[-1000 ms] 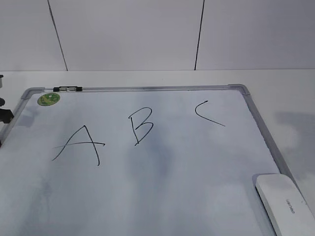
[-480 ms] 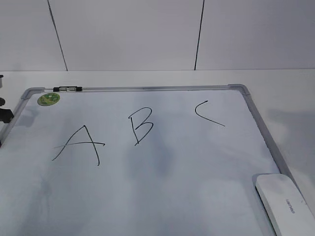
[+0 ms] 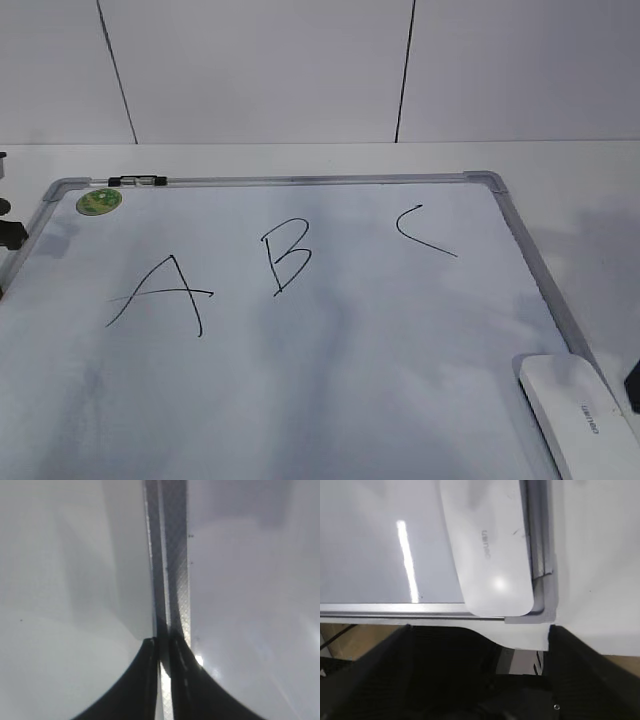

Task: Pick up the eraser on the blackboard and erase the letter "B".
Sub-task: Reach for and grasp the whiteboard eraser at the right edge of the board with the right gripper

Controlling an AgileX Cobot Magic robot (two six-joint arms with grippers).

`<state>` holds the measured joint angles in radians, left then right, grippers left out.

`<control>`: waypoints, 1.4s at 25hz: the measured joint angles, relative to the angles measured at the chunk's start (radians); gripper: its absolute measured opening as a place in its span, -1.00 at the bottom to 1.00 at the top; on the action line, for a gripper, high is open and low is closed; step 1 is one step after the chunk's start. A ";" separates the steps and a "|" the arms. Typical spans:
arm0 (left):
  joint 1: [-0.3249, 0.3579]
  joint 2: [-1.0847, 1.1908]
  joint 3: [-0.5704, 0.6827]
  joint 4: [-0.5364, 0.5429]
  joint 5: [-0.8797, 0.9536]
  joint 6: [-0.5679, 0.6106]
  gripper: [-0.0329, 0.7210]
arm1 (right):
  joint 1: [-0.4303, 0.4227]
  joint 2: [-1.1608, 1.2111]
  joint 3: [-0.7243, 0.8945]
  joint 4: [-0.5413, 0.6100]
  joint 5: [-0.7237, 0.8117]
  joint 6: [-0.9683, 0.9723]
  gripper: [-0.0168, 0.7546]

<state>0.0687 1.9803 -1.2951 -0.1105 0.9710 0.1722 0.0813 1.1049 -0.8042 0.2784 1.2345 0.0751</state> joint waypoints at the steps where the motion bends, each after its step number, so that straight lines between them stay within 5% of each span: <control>1: 0.000 0.000 0.000 0.000 0.000 0.000 -0.83 | 0.022 0.013 0.000 0.000 -0.002 0.002 0.79; 8: 0.000 0.000 0.000 -0.004 0.004 0.000 -0.84 | 0.168 0.111 0.000 -0.092 -0.014 0.110 0.78; 15: 0.000 0.000 0.000 -0.006 0.004 0.000 -0.84 | 0.171 0.146 0.000 -0.201 -0.104 0.150 0.77; 35: 0.000 0.000 0.000 -0.006 0.006 0.000 -0.84 | 0.173 0.363 -0.024 -0.162 -0.205 0.091 0.77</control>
<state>0.0687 1.9803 -1.2951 -0.1161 0.9770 0.1722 0.2540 1.4675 -0.8281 0.1161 1.0299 0.1660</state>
